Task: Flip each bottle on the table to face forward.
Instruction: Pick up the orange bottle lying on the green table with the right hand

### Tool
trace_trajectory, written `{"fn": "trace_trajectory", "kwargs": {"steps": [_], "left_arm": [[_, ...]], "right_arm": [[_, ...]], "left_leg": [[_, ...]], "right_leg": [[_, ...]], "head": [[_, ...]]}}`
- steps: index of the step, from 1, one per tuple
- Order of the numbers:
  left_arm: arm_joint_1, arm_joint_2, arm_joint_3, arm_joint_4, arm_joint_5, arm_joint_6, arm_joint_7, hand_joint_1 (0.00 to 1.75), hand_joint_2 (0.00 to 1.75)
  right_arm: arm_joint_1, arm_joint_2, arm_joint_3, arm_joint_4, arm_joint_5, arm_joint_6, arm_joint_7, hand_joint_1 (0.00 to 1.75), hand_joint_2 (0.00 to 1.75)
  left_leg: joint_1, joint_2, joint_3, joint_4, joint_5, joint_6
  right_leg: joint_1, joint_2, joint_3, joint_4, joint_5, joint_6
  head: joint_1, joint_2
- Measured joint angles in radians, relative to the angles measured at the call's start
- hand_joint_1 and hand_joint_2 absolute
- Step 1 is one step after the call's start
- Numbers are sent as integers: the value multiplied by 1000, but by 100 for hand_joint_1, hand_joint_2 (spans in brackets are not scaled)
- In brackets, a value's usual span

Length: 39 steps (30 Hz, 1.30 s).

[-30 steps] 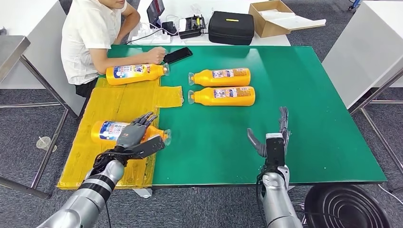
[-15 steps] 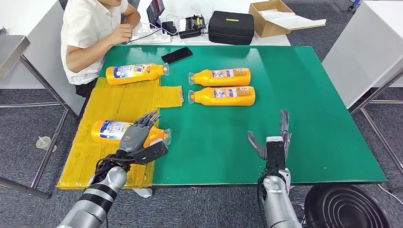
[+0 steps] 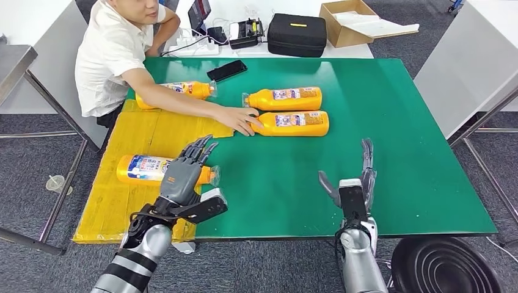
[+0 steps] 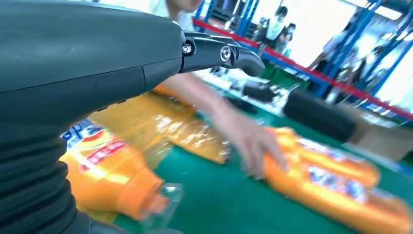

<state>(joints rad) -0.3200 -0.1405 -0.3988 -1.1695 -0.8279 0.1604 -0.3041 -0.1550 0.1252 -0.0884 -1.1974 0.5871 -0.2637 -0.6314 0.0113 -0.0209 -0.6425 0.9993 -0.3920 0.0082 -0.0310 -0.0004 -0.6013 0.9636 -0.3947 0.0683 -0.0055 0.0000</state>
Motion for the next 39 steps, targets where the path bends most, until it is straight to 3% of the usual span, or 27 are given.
{"fn": "trace_trajectory", "kwargs": {"steps": [4,8,12,21,29,39], "left_arm": [[95,-88,4,-57,379,-119,-22,0,175],[137,-139,-16,-38,530,-68,-17,0,175],[135,-147,-22,-19,540,-18,5,0,175],[127,-151,-33,13,529,-6,15,0,175],[125,-151,-37,23,471,65,14,0,175],[117,-154,-27,44,475,56,12,0,175]], "right_arm": [[-47,-73,81,34,367,-27,186,0,175],[-113,-131,149,127,456,-23,245,0,175],[-147,-168,205,214,508,-22,281,0,175],[-196,-208,268,298,540,-22,307,0,175],[-200,-208,297,302,523,27,323,0,175],[-235,-203,344,344,524,55,358,0,175]], "left_leg": [[-1,0,-1,0,0,0],[-1,-1,-1,1,0,1],[0,0,-1,1,0,0],[0,0,-1,1,0,0],[0,0,-1,1,0,1],[0,0,-1,1,0,1]], "right_leg": [[-1,0,0,0,0,0],[-1,0,0,-1,0,1],[1,0,-1,0,1,1],[0,0,-1,0,0,0],[0,0,-1,0,0,0],[0,0,-1,0,0,0]], "head": [[0,0],[0,0],[0,0],[0,0],[0,0],[0,0]]}}
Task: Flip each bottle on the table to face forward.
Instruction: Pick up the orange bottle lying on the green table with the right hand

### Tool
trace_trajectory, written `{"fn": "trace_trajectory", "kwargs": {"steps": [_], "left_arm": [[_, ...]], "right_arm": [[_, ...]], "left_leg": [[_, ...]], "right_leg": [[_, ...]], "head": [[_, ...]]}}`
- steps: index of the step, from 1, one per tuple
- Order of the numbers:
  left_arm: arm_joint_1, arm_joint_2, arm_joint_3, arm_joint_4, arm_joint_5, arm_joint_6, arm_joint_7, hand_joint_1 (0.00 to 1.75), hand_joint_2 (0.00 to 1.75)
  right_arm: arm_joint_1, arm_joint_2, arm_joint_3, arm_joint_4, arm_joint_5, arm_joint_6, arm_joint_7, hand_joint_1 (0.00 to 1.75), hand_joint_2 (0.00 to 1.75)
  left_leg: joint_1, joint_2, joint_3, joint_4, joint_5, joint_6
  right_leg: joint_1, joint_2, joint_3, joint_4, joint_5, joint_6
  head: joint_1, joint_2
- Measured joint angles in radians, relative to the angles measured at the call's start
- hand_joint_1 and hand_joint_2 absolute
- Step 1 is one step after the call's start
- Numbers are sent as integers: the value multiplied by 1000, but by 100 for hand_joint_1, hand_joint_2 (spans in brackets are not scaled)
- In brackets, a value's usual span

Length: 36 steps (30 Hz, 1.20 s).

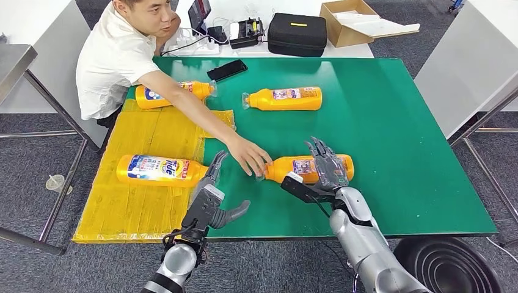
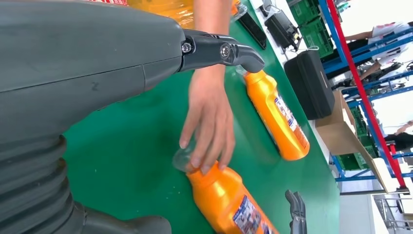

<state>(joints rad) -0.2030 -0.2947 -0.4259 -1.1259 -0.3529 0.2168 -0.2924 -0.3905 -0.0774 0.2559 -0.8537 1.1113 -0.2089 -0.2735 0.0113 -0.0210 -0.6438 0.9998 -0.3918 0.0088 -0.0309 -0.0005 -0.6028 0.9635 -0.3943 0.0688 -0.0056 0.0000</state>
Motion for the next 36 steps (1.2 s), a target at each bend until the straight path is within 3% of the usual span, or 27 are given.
{"fn": "trace_trajectory", "kwargs": {"steps": [3,10,20,26,36], "left_arm": [[0,0,2,1,3,-2,1,0,175],[2,-1,11,2,27,-33,27,0,175],[8,-1,26,2,0,-21,37,0,175],[9,-2,34,2,0,-20,31,0,175],[11,-2,34,2,1,-11,20,0,175]], "right_arm": [[-10,-1,5,17,7,14,18,0,175],[-61,-33,48,68,15,155,117,0,175],[-74,-179,162,-7,-3,285,207,0,175],[-95,-252,207,-14,12,302,220,0,175],[-135,-268,241,25,8,296,209,0,175]], "left_leg": [[0,0,0,0,0,0],[0,0,0,0,0,0],[-1,-1,0,0,0,0],[-1,0,0,0,0,0],[-1,0,-1,0,0,0]], "right_leg": [[0,0,0,0,0,0],[0,0,0,0,0,0],[-1,0,1,0,0,0],[-1,0,0,0,0,0],[-1,0,0,0,0,0]], "head": [[0,0],[0,0],[0,0],[0,0],[0,0]]}}
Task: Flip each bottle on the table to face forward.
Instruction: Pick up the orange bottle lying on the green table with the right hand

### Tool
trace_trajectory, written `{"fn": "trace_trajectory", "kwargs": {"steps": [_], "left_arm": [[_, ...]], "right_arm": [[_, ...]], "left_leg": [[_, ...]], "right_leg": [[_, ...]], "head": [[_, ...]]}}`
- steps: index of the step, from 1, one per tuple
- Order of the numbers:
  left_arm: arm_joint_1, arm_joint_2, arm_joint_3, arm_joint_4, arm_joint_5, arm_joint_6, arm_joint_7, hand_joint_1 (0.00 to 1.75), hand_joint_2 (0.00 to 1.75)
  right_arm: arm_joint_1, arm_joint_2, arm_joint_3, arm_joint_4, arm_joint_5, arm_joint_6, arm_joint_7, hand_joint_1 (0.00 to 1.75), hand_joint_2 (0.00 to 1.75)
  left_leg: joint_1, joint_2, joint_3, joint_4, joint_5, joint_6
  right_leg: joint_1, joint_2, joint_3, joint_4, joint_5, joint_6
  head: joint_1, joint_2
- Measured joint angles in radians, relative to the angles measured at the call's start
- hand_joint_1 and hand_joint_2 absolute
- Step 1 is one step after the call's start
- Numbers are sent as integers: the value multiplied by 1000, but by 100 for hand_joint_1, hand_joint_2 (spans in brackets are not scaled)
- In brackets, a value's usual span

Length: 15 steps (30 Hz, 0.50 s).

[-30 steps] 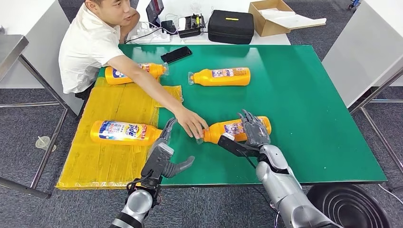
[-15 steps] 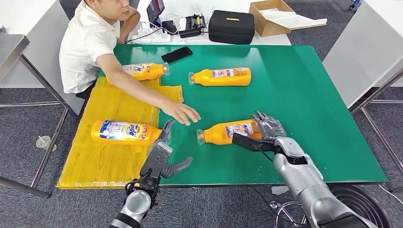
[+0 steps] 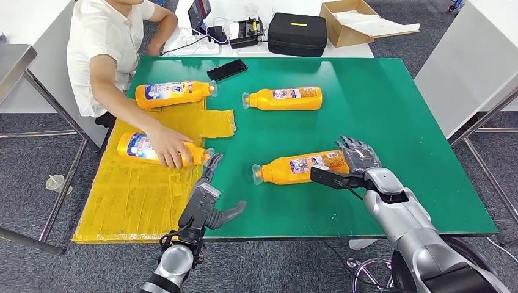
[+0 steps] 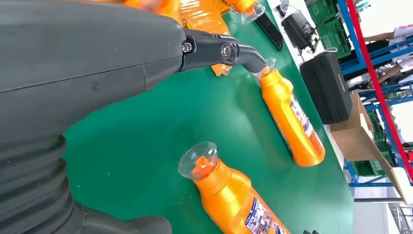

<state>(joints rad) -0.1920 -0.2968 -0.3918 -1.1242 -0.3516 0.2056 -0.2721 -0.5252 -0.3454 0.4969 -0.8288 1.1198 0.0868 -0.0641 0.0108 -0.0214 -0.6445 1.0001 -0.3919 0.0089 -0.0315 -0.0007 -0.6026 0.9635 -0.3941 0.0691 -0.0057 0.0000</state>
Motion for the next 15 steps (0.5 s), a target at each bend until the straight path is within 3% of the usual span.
{"fn": "trace_trajectory", "kwargs": {"steps": [15], "left_arm": [[-4,-1,-12,8,5,2,-20,0,175]], "right_arm": [[-21,70,8,125,-111,-82,-109,0,175]], "left_leg": [[0,1,0,0,0,0]], "right_leg": [[0,0,0,0,0,0]], "head": [[0,0]]}}
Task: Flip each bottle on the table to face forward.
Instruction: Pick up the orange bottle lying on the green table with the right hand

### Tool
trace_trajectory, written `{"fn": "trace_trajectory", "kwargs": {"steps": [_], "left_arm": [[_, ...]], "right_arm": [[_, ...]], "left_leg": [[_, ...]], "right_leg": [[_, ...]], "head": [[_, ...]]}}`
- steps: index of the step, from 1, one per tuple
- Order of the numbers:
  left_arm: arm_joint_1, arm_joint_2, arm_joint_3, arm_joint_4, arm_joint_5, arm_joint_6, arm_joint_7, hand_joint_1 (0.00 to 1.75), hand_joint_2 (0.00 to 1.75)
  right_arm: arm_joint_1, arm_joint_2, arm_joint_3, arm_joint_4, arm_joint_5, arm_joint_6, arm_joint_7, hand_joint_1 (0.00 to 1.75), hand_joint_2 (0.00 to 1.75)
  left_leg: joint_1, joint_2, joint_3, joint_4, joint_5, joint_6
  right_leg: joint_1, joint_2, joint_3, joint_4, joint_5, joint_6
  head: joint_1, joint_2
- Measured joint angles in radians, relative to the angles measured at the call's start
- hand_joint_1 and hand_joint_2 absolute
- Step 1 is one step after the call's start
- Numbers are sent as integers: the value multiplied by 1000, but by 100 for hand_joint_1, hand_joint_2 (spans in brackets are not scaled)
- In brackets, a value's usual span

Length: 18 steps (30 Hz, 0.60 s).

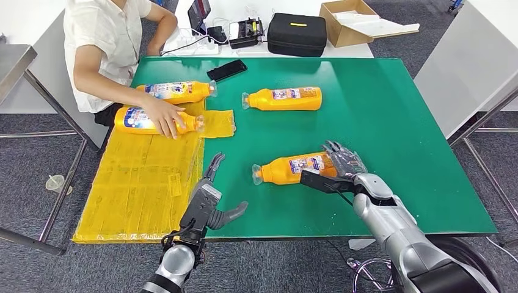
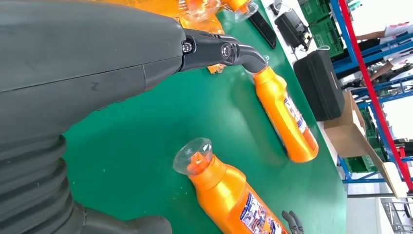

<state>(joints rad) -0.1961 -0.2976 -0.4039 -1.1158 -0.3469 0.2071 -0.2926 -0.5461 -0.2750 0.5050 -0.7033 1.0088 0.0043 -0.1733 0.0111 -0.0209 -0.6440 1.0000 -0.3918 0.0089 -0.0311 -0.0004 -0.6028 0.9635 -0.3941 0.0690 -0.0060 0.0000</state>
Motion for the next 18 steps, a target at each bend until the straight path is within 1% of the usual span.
{"fn": "trace_trajectory", "kwargs": {"steps": [11,16,17,18], "left_arm": [[-1,0,-5,0,0,0,0,0,175],[-1,0,-5,0,0,0,-2,0,175],[-1,0,-5,0,0,0,-4,0,175],[-1,0,-6,0,0,0,-5,0,175]], "right_arm": [[-11,9,-1,24,-5,-1,-4,0,175],[-11,11,0,28,-13,0,-29,0,175],[-11,11,0,28,-17,1,-33,29,175],[-11,12,0,28,-19,4,-36,69,175]], "left_leg": [[0,0,0,0,0,0],[0,0,0,0,0,0],[0,0,0,0,0,0],[0,0,0,0,0,0]], "right_leg": [[0,0,0,0,0,0],[0,0,0,0,0,0],[0,0,0,0,0,0],[0,0,0,0,0,0]], "head": [[0,0],[0,0],[0,0],[0,0]]}}
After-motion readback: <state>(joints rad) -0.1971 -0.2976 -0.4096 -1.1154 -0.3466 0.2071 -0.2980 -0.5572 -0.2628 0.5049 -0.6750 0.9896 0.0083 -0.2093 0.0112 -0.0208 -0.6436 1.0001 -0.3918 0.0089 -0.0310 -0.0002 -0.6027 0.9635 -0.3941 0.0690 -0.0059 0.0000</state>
